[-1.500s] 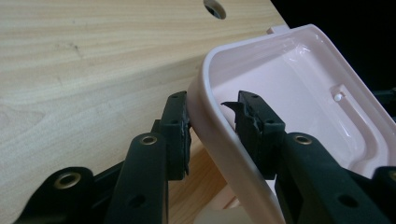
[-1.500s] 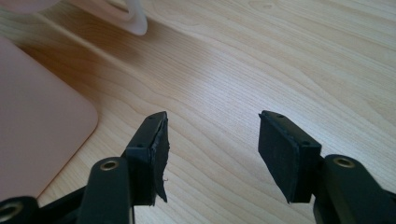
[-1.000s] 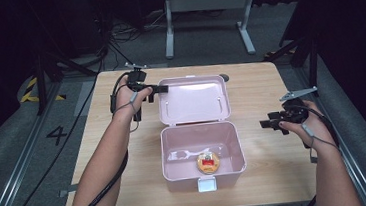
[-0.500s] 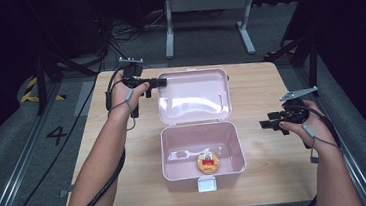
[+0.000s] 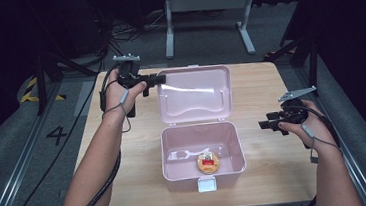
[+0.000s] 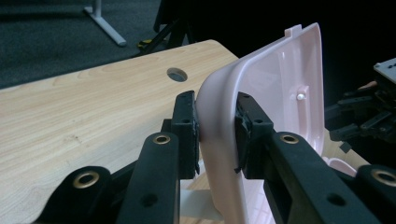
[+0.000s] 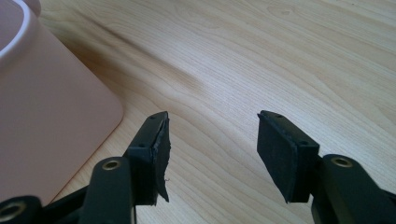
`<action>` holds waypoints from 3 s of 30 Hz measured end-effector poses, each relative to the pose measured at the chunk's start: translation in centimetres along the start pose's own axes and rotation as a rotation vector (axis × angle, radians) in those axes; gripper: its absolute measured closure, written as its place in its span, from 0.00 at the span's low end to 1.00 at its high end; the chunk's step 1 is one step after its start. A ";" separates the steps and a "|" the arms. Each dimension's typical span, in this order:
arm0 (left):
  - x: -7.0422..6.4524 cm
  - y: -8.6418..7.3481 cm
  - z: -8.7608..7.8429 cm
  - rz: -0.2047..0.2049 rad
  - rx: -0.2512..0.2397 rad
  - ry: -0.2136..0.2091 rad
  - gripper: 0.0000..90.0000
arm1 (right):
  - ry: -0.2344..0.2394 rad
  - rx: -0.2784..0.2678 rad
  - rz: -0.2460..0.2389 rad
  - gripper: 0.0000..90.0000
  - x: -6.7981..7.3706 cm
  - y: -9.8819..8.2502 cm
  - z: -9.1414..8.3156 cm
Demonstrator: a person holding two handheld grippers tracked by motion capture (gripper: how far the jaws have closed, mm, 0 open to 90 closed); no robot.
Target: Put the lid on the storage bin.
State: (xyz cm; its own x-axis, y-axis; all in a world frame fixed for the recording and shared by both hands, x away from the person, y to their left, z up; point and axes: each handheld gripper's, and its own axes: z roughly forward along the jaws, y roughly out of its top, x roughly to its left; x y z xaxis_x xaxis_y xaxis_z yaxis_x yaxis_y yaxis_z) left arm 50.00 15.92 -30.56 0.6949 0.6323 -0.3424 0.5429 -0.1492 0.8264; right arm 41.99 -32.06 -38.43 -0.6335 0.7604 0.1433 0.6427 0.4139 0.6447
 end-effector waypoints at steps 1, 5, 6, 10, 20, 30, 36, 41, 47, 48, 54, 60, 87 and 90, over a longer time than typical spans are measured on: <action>-0.1 0.0 -0.1 0.002 -0.002 -0.002 0.81 | 0.001 0.001 0.001 0.50 0.0 0.0 0.0; -0.8 0.1 -0.6 0.028 -0.007 0.000 0.82 | 0.001 0.002 -0.001 0.50 0.1 0.0 0.0; -0.8 0.1 -0.6 0.028 -0.007 0.000 0.82 | 0.001 0.002 -0.001 0.50 0.1 0.0 0.0; -1.8 0.1 -1.5 0.065 -0.020 0.001 0.82 | 0.003 0.005 -0.007 0.50 0.3 0.1 -0.1; -4.1 0.0 -3.0 0.162 -0.030 0.020 0.82 | 0.023 0.023 -0.011 0.55 1.0 0.4 -0.4; -5.8 -0.7 -4.5 0.201 -0.046 -0.002 0.78 | 0.049 0.051 -0.009 0.64 1.7 0.6 -0.5; -6.8 -1.3 -5.1 0.235 -0.058 0.003 0.76 | 0.097 0.043 -0.022 0.67 2.3 0.8 -0.9; -7.2 -1.9 -5.7 0.227 -0.061 -0.032 0.74 | 0.150 0.034 -0.026 0.68 2.7 0.9 -0.9; -7.9 -2.8 -6.2 0.248 -0.067 -0.046 0.71 | 0.174 0.029 -0.026 0.70 3.4 1.2 -1.4; -8.0 -2.9 -6.2 0.252 -0.066 -0.053 0.71 | 0.177 0.029 -0.031 0.70 3.5 1.2 -1.4; -8.1 -3.9 -6.1 0.247 -0.056 -0.085 0.67 | 0.189 0.038 -0.039 0.73 4.1 1.4 -1.6; -8.3 -4.4 -6.2 0.266 -0.067 -0.085 0.66 | 0.211 0.037 -0.051 0.78 4.7 1.6 -2.2; -9.8 -6.1 -6.6 0.335 -0.004 -0.091 0.60 | 0.296 -0.004 -0.187 0.95 8.5 2.8 -3.0; -10.2 -6.3 -6.7 0.343 0.017 -0.085 0.57 | 0.305 0.000 -0.188 0.95 8.8 2.8 -3.0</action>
State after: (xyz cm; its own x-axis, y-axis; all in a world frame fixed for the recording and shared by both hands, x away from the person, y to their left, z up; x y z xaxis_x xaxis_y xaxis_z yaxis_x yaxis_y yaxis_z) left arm 36.34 15.56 -29.31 0.8743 0.4782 -0.0830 0.2789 -0.3552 0.8922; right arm 36.95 -25.68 -33.11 -0.8401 0.4865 0.2398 0.5027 0.5324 0.6811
